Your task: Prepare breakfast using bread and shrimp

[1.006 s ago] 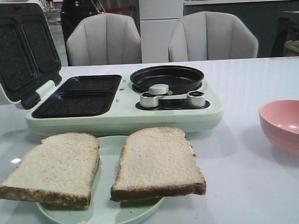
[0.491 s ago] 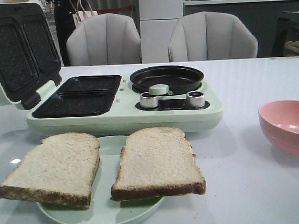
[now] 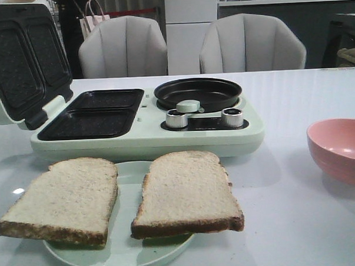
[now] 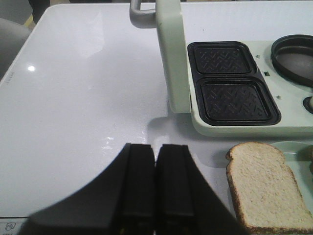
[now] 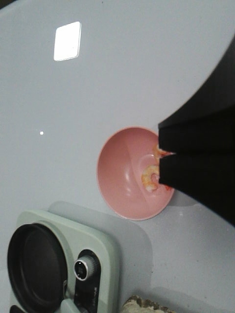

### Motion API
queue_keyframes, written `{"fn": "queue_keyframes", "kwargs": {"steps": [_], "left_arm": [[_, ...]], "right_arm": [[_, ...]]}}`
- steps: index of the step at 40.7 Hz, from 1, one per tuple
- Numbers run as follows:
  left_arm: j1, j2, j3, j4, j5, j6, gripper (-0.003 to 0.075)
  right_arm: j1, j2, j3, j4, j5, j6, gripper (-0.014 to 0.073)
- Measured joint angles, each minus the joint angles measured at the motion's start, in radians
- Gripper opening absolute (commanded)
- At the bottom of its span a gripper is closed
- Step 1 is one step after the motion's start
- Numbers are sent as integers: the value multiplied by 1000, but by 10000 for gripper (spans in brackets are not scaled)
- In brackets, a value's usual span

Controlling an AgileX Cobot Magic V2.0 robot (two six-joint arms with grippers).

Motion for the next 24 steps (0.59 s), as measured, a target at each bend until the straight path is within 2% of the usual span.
{"fn": "queue_keyframes", "kwargs": {"steps": [6, 8, 12, 16, 18, 20, 24], "left_arm": [[0, 13, 0, -4, 2, 0, 104], [0, 17, 0, -4, 2, 0, 124], [0, 18, 0, -10, 4, 0, 265], [0, 26, 0, -18, 4, 0, 482], [0, 31, 0, -18, 4, 0, 557], [0, 33, 0, -25, 4, 0, 594], [0, 35, 0, -34, 4, 0, 587]], "right_arm": [[0, 37, 0, 0, 9, 0, 38], [0, 46, 0, 0, 12, 0, 72], [0, 68, 0, 0, 19, 0, 259], [0, 88, 0, 0, 21, 0, 501], [0, 97, 0, 0, 21, 0, 570], [0, 107, 0, 0, 21, 0, 604], [0, 123, 0, 0, 21, 0, 610]]}}
